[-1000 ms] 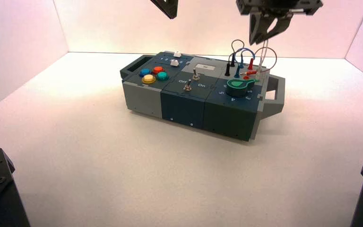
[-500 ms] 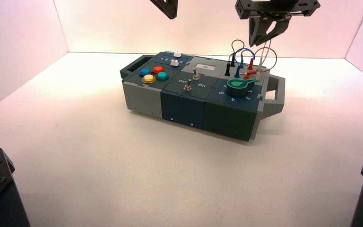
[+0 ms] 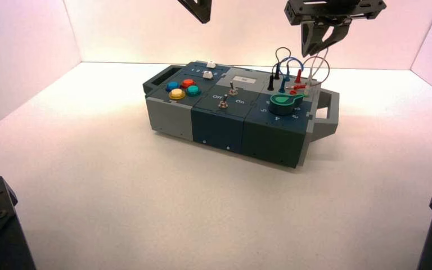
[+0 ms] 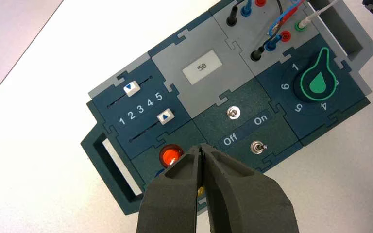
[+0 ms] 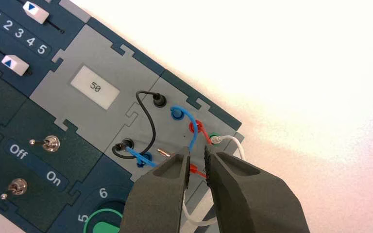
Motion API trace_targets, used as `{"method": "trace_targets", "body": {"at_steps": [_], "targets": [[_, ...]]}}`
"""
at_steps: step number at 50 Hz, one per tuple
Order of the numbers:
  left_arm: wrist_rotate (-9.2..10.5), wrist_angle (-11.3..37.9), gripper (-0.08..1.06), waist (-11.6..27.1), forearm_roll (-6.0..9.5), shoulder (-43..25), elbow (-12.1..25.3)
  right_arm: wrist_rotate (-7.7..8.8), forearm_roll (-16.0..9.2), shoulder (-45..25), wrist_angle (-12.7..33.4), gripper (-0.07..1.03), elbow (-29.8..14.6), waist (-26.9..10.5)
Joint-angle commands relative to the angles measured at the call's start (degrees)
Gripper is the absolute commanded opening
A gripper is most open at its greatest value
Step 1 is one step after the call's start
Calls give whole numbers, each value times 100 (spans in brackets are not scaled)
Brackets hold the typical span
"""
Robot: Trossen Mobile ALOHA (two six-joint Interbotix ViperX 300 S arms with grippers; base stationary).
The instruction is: Insert the red wire.
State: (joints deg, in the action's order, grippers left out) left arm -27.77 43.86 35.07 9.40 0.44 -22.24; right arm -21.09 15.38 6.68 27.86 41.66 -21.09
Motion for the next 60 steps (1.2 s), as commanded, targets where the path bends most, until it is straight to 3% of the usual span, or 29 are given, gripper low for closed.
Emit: {"method": "trace_targets", "body": {"at_steps": [1, 52, 60], "targets": [[-18, -44, -3, 26, -9, 79, 62, 9, 79, 62, 9, 19, -62, 62], [-53, -44, -3, 26, -9, 79, 70, 9, 439, -281, 70, 19, -114, 185], [-53, -44, -3, 26, -9, 53, 79, 9, 492, -264, 158, 19, -141, 343]]}}
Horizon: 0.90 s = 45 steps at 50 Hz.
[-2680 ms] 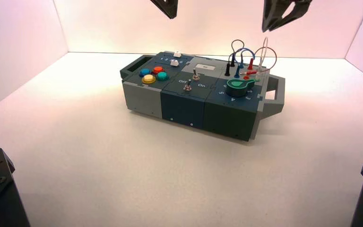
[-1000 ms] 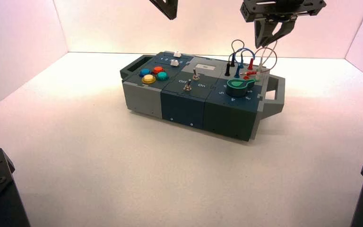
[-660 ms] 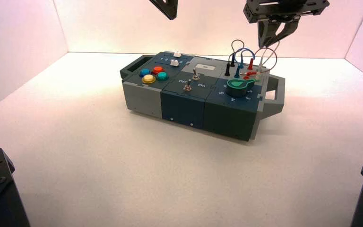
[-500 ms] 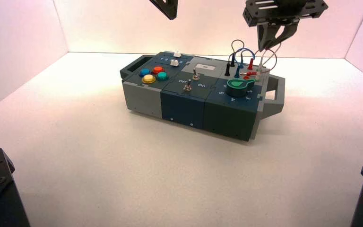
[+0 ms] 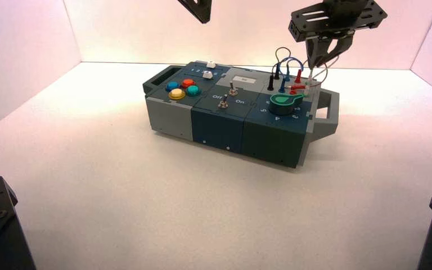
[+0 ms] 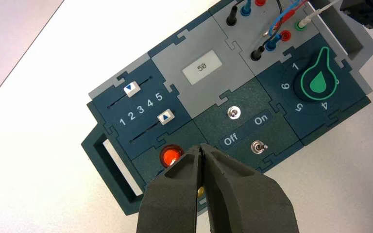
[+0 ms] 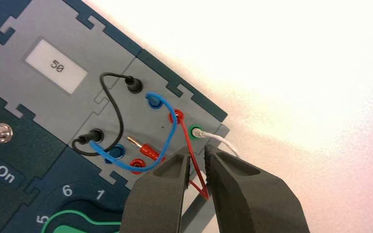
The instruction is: Insert the red wire.
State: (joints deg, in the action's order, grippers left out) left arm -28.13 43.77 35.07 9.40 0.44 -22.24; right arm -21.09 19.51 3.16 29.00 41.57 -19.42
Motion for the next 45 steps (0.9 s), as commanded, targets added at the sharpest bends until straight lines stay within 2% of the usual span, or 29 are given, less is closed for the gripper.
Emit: {"method": "trace_targets", "body": {"at_steps": [1, 6, 27, 35, 45], "targets": [[-18, -35, -3, 26, -9, 44, 88, 0, 88, 97, 44, 19, -132, 185], [-18, -35, -3, 26, -9, 26, 88, 9, 88, 132, 70, 19, -88, 281], [-26, -35, -3, 26, -9, -35, 123, 0, 79, 167, 211, 18, -79, 290], [-18, -35, -3, 18, -18, -35, 123, 0, 88, 237, 211, 0, -44, 281], [-26, -35, -3, 26, -9, -35, 123, 0, 79, 431, 185, -2, -53, 264]]}}
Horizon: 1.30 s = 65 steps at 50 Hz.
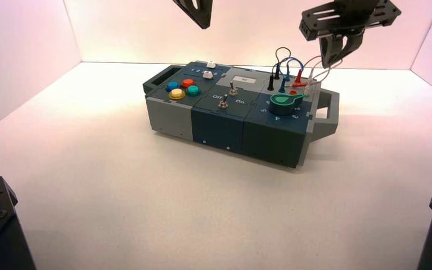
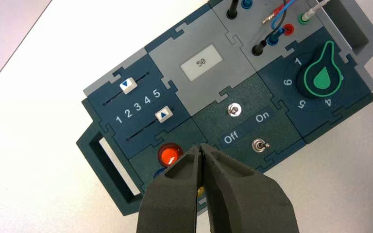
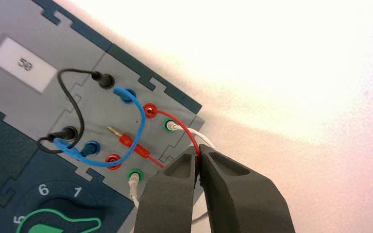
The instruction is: Insert the red wire.
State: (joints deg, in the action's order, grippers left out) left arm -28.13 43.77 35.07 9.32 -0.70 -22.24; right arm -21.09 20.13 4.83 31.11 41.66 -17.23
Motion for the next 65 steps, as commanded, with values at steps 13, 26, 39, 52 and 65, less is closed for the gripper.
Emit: {"method": "trace_targets", "body": {"at_steps": [13, 26, 39, 52, 65], "targets": [[-26, -35, -3, 26, 0, 79, 149, 0, -44, 642, 0, -2, -79, -18], [-18, -35, -3, 26, 0, 70, 167, 0, -105, 668, 35, -2, -114, -185], [-26, -44, -3, 26, 0, 62, 176, -9, -149, 422, 26, -2, -290, -404], [-18, -35, -3, 26, 0, 70, 176, -26, -158, 185, 18, -2, -457, -589], [-18, -35, -3, 26, 0, 62, 167, -35, -167, 158, -9, -2, -527, -598]]}}
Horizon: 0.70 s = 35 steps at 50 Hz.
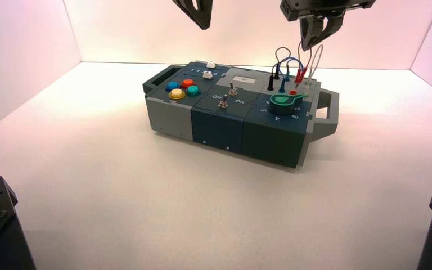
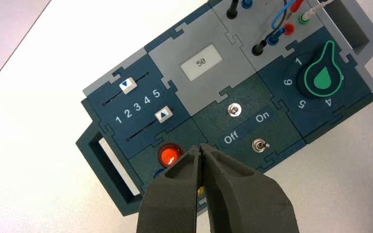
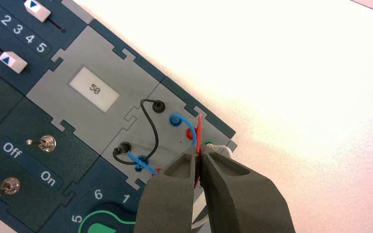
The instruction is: Insert the red wire.
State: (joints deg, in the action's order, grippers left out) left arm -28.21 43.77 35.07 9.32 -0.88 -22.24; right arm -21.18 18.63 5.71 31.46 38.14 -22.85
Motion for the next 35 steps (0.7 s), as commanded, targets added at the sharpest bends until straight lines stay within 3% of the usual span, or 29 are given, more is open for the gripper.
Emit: {"method": "trace_targets", "body": {"at_steps": [1, 35], "targets": [[-18, -35, -3, 26, 0, 79, 167, -18, -18, 70, -44, -2, -185, -35], [-9, -35, -3, 26, -9, 79, 176, -44, -176, 62, 88, -2, -308, -316]]}}
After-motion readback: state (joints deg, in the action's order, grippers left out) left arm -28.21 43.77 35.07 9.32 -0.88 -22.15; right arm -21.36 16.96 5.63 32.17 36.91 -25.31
